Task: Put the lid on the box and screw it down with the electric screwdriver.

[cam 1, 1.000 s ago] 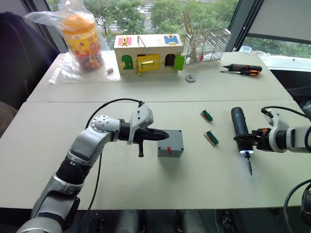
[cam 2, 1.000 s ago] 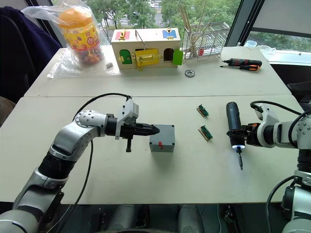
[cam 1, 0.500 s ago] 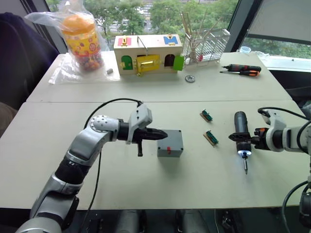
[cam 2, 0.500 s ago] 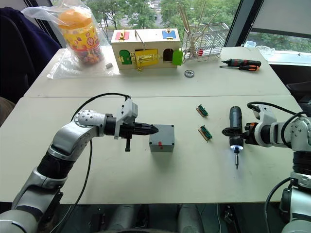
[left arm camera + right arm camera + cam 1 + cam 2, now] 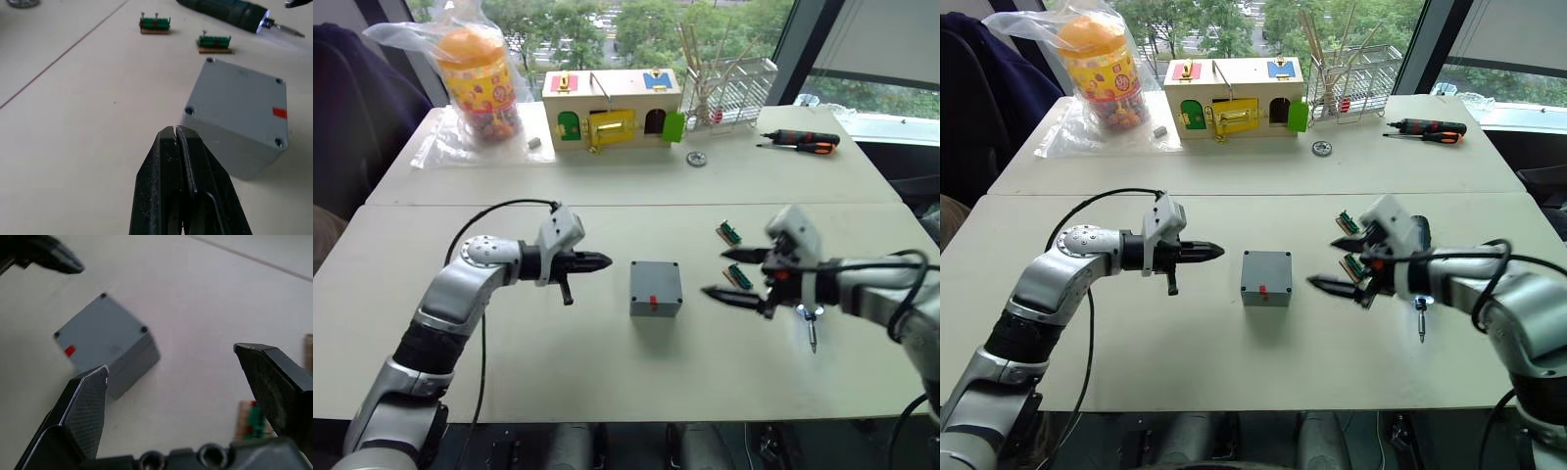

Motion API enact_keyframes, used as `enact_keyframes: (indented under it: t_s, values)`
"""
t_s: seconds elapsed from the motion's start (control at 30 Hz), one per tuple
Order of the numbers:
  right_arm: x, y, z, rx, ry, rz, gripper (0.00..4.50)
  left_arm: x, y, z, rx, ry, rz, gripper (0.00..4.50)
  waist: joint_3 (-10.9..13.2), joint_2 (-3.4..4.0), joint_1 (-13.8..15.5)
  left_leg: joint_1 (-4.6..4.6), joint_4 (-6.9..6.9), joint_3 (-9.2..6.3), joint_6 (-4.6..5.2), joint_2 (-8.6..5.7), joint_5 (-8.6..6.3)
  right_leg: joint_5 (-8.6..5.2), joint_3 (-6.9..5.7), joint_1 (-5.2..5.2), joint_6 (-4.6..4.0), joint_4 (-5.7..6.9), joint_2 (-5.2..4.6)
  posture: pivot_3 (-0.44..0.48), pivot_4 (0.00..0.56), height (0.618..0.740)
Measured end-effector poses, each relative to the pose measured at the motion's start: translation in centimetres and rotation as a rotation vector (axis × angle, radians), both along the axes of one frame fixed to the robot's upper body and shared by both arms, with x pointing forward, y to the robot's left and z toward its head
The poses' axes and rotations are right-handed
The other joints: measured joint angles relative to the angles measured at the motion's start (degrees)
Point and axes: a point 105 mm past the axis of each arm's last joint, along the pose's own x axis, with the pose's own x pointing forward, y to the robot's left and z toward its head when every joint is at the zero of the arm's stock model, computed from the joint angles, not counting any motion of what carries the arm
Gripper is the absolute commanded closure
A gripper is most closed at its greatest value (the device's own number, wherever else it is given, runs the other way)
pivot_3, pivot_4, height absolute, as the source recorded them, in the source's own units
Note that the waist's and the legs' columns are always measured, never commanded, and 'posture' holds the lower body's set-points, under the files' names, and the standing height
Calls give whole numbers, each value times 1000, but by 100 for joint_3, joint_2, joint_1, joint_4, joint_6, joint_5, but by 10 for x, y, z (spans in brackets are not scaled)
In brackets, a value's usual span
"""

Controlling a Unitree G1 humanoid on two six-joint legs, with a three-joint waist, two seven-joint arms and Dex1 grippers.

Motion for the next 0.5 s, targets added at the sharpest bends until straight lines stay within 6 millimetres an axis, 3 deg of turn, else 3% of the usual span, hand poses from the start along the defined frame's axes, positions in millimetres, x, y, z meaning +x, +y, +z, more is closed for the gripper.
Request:
enact_keyframes:
  t_s: [0.1,0.33,0.5]
  values:
    - [-14,23,-23,-1,60,95,78,-6,-7,-14,47,33,-40,4500,1,-1,7,-1,2,-1,0,-2,0,0,0,0,0,0,-2,0,150,711]
    - [-7,30,-42,-19,71,75,78,-10,-16,-25,76,38,-86,4500,2,-3,-4,0,0,-1,0,0,0,-1,-1,-3,-1,2,1,0,150,711]
    - [-12,36,-49,-12,138,85,78,3,-27,-25,54,21,-82,4500,3,-6,1,-1,3,-1,2,-1,-1,0,-2,-1,-2,2,0,0,150,711]
